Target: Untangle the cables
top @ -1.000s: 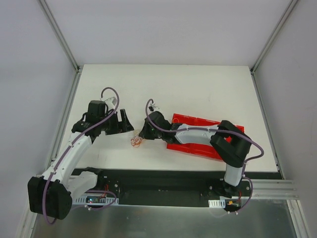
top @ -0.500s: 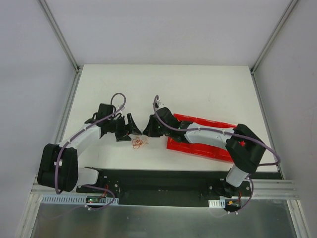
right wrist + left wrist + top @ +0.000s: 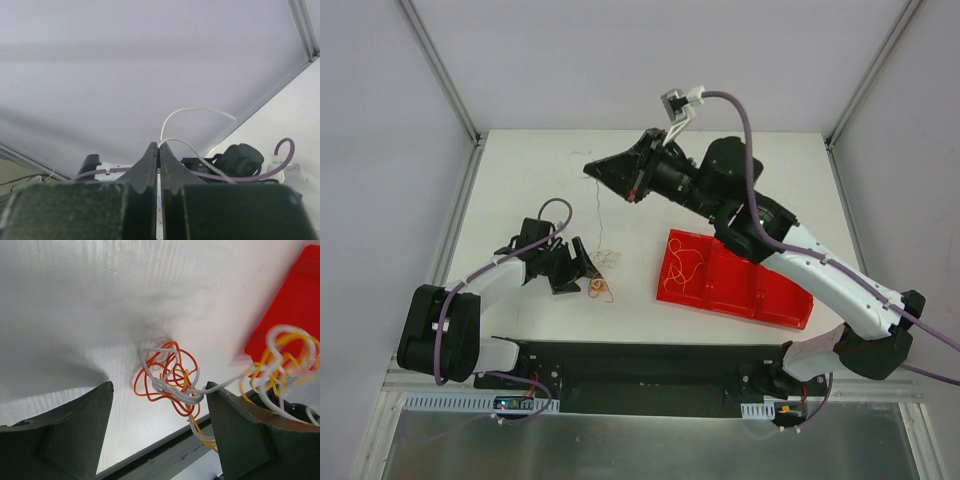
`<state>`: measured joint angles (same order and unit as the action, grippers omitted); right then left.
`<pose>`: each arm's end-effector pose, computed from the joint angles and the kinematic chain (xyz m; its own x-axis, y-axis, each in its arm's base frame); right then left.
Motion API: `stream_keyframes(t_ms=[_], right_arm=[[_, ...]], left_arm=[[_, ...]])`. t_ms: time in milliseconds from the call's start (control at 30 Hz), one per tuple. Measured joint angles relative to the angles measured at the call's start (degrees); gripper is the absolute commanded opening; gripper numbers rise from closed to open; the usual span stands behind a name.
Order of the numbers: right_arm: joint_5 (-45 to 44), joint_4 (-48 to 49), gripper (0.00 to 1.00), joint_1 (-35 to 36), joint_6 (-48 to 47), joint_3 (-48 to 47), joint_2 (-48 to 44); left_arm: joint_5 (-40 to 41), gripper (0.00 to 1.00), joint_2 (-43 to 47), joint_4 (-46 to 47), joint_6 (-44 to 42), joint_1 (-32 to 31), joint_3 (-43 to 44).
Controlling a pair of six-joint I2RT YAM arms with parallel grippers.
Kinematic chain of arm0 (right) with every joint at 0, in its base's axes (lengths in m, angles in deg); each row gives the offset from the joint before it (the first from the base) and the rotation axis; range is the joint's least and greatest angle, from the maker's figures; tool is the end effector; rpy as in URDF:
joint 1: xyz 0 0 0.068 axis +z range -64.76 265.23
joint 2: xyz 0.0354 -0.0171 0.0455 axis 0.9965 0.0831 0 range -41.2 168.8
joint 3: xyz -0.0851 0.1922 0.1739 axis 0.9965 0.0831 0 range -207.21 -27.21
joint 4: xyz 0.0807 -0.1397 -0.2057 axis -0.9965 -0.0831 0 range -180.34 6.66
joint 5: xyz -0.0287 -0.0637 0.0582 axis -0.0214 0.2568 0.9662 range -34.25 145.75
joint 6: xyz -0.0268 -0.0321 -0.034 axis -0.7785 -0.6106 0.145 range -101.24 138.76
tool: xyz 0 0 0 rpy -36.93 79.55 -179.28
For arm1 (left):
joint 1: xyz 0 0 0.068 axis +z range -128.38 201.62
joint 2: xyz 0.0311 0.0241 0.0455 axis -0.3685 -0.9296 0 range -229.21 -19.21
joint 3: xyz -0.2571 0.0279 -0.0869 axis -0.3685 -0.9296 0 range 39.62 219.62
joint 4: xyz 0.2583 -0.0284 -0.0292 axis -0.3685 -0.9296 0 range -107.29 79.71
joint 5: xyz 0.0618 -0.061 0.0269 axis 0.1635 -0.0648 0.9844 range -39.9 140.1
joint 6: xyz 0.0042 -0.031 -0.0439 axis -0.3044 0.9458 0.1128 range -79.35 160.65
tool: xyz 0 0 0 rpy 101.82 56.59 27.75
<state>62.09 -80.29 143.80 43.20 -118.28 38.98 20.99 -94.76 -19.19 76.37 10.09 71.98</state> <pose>0.1585 0.2668 0.5051 -0.2597 0.3638 -0.8946 -0.8749 0.3035 0.3774 0.2301 -0.0647 0.1623 -0.9006 -0.3368 -0.2747 -0.0718 0.7387 -0.6702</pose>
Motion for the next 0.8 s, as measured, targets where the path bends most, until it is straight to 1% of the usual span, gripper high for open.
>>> stream_keyframes(t_ms=[67, 167, 300, 400, 500, 667, 800], right_arm=[[0.6, -2.8, 0.01, -0.1, -1.6, -6.2, 1.0], [3.0, -8.2, 0.01, -0.5, -4.3, -19.5, 4.7], [4.7, -15.2, 0.01, -1.5, -7.6, -34.4, 8.5], [5.3, -19.1, 0.01, -3.3, -9.8, -42.8, 9.6], [5.5, -20.1, 0.01, -5.2, -11.9, -46.2, 8.5], [4.8, -19.9, 0.01, -7.1, -16.0, -45.9, 3.3], [4.4, -19.2, 0.01, -7.4, -19.5, -44.9, -1.0]], left_arm=[[0.5, 0.76, 0.0, 0.0, 0.4, 0.0, 0.0], [1.1, 0.77, -0.4, 0.1, 0.9, 0.0, 0.0], [1.1, 0.81, -1.2, 0.3, 1.4, 0.1, 0.3], [0.6, 0.81, -2.4, 0.6, 1.7, 0.9, 0.8], [-1.0, 0.82, -4.9, 1.0, 2.8, 2.4, 1.9], [-1.9, 0.82, -5.9, 1.2, 4.4, 4.4, 2.2], [-1.7, 0.82, -5.6, 0.9, 5.3, 8.2, 2.2]])
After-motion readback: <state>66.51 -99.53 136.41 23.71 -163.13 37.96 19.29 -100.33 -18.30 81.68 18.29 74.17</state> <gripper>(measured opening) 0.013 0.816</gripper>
